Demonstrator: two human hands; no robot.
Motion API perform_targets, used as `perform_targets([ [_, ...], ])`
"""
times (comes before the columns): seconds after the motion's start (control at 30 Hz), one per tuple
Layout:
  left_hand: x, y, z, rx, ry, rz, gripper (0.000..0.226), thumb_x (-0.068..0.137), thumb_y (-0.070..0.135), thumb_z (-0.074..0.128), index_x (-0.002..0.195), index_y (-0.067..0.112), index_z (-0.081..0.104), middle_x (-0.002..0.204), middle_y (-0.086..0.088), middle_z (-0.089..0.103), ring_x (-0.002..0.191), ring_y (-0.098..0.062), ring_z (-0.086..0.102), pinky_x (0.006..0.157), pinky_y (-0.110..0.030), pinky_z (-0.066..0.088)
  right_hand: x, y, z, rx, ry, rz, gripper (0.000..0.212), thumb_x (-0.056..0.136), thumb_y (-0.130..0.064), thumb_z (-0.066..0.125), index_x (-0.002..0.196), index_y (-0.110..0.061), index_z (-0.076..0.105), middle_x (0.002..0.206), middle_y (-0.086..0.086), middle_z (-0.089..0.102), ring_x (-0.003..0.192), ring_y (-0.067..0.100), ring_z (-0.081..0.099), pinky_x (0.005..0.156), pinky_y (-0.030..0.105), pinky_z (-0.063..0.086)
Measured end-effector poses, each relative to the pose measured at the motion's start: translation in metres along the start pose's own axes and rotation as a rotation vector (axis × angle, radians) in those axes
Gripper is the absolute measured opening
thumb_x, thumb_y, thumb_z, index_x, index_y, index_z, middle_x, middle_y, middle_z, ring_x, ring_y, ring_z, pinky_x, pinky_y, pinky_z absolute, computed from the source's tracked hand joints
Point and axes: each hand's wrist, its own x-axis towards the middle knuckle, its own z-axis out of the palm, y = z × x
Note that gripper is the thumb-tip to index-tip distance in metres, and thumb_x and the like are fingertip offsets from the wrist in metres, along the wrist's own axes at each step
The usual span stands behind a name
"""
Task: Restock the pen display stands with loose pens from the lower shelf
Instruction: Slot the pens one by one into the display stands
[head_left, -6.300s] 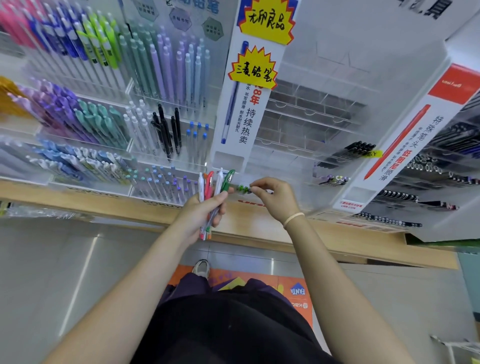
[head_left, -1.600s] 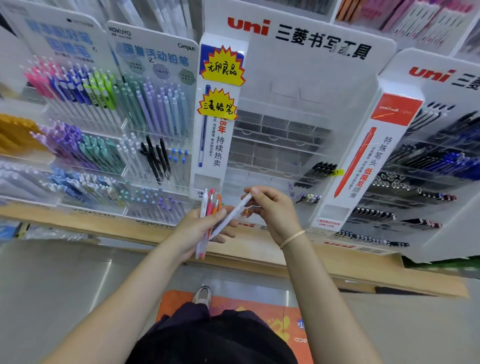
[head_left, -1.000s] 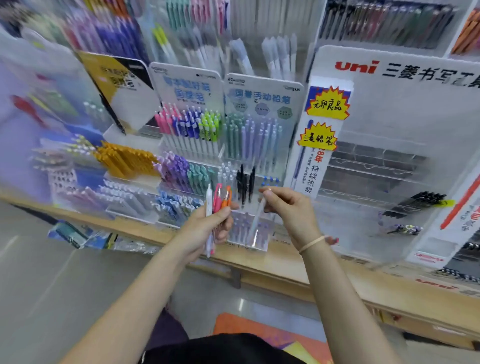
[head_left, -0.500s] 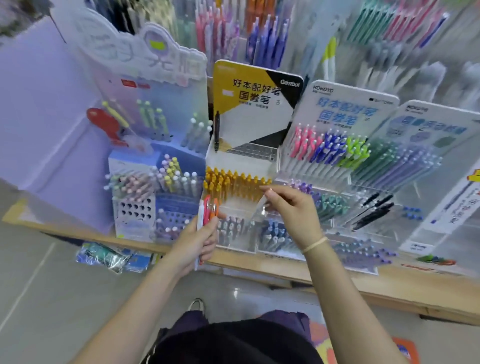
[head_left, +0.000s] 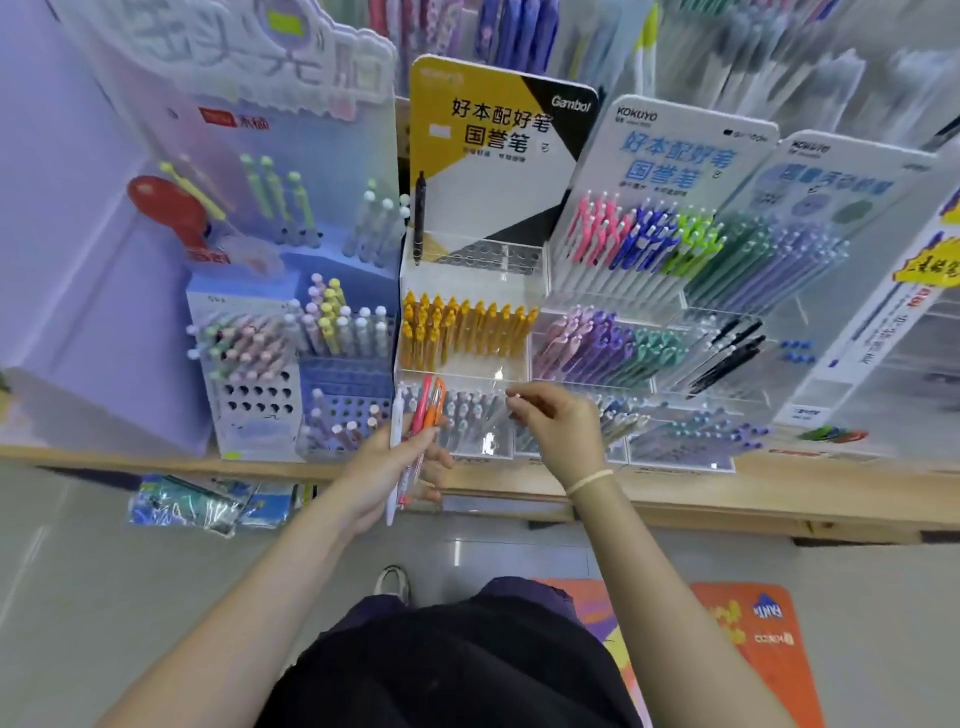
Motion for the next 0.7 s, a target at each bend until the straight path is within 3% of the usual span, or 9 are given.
perform_targets([
  [0.3,-0.01,-0.016,-0.013,-0.09,-0.049,-0.034,0.032,0.101,0.01,0.052,0.133,0.013,0.054,0.099,-0.02,0.073,0.08,-0.032,0.071,0.078,-0.044,0.062,-0.007,0.015,0.02,-0.075,0.097,-0.022,0.01,0.091,-0.009,0.069,0.097,-0.008,0.076,0.085,0.002,0.074,0.08,0.016,0.071,0.081,0.039,0.058],
  [0.7,-0.015,-0.014,-0.024,-0.233,-0.131,-0.077,0.036,0.102,0.002,0.048,0.135,0.013,0.052,0.112,-0.02,0.072,0.086,-0.029,0.073,0.076,-0.038,0.062,-0.012,0.008,0.034,-0.242,0.07,-0.161,0.01,0.09,-0.011,0.071,0.098,-0.006,0.076,0.084,0.006,0.075,0.077,0.019,0.071,0.077,0.037,0.059],
])
